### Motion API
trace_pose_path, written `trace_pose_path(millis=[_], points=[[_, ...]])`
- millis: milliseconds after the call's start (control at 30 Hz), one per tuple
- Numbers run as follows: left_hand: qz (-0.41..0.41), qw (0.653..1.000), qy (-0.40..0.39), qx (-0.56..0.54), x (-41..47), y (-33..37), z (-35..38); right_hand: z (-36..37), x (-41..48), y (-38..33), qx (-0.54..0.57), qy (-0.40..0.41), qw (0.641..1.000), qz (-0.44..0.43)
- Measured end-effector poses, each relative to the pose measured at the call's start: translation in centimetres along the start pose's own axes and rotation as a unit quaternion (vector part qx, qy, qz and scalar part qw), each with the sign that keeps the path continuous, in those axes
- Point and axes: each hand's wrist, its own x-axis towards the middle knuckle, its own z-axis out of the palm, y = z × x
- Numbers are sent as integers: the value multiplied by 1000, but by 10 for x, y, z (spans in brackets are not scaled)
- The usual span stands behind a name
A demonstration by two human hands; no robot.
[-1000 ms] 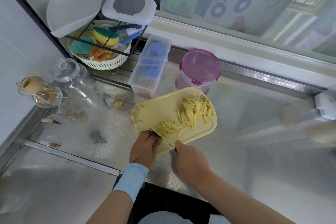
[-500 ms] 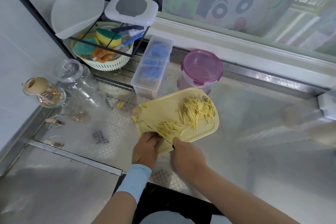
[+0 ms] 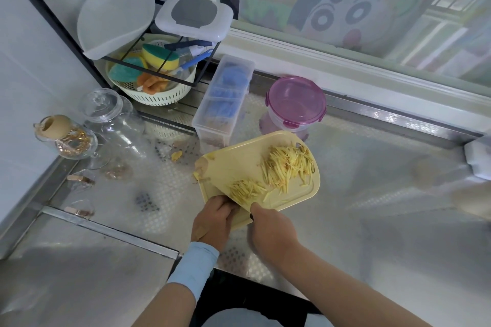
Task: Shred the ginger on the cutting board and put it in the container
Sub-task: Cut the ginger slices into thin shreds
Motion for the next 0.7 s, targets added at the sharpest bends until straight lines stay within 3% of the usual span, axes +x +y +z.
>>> trace_pose_path(millis=[700], points=[[-4,1000,14,-1,1,0,-1,-14,-1,-9,1,-17,1000,-2]])
